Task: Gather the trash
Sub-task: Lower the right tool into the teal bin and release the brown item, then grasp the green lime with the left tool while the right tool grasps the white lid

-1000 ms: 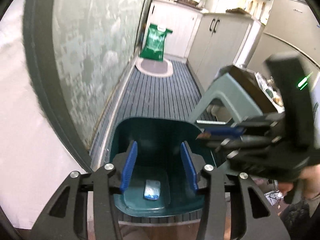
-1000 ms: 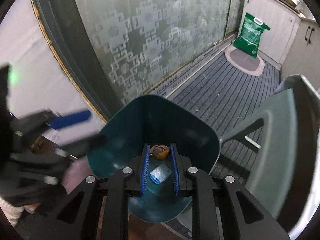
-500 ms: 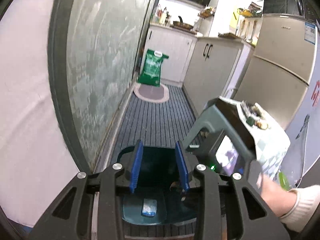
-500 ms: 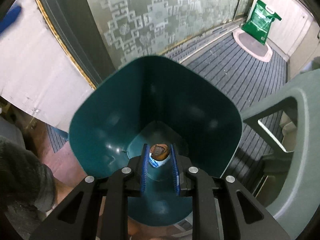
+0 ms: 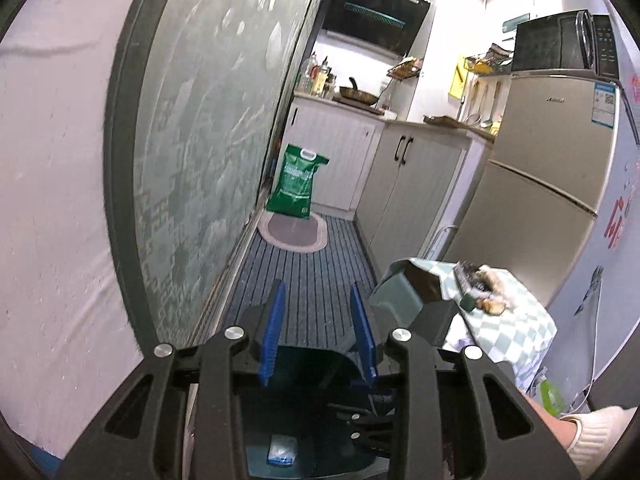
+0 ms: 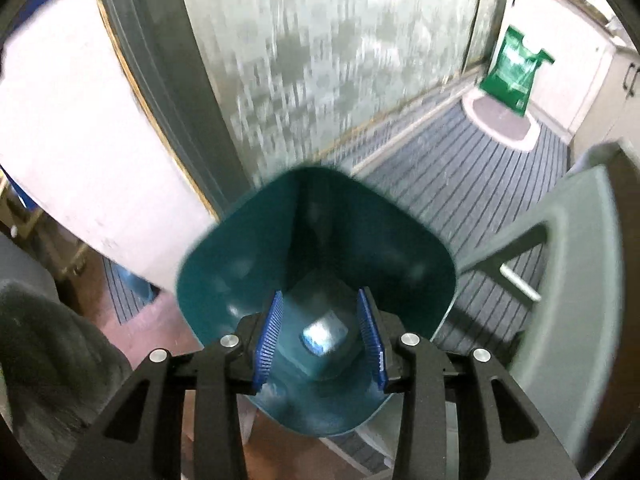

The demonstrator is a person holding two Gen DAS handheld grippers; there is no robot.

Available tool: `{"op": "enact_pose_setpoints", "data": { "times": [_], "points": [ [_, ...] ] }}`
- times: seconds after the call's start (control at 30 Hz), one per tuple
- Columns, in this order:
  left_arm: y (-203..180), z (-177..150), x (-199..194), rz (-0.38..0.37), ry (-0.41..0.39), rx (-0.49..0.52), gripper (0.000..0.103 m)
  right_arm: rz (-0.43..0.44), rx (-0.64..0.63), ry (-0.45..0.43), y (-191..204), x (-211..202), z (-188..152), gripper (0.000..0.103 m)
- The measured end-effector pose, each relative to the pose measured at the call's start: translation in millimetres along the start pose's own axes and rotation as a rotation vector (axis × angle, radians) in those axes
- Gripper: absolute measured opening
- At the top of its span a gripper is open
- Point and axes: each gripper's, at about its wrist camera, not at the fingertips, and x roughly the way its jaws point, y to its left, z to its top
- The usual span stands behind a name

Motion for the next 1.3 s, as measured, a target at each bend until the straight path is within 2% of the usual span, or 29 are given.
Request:
{"op": "enact_pose_setpoints", "data": {
  "times": [0.27,0.43,0.53,0.77,0.97,1.07,1.17,1.3],
  "points": [
    [-21.2,10.4,2.2,-0.030,-0.024,0.012,0.041,-0.034,0.034,-0.190,-24.6,-83.3,11.2,0.039],
    [-39.4,12.7,13.3,-0.048,-0.018,0.035,0.046,-0.072,0.076,-0.251,-56.4,-118.2,1.6,0.039],
    [-56.2,10.7,29.1,-0.060,0.018,0.072,0.048,-0.108,0.098,-0.277,-79.8,-139.5,-6.9,0.039],
    [-98.9,6.6,68.3,-0.116,0.106,0.156,0.053,-0.178,0.130,-0.295,-134.1,-189.0,-25.3,0.039],
    [-128.0,10.3,95.9,-0.129,0.141,0.196,0.055,-0.201,0.162,-0.321,-180.0,-225.7,-37.5,0.039],
    [-140.7,12.9,110.9,-0.121,0.152,0.230,0.055,-0.197,0.176,-0.317,-198.5,-231.6,-49.3,0.039],
    [-143.7,8.7,124.1,-0.118,0.175,0.219,0.056,-0.176,0.194,-0.302,-213.5,-230.9,-63.5,0.039],
    [-156.0,-3.6,137.2,-0.102,0.218,0.263,0.057,-0.166,0.210,-0.289,-225.2,-225.6,-78.3,0.048]
  ]
}}
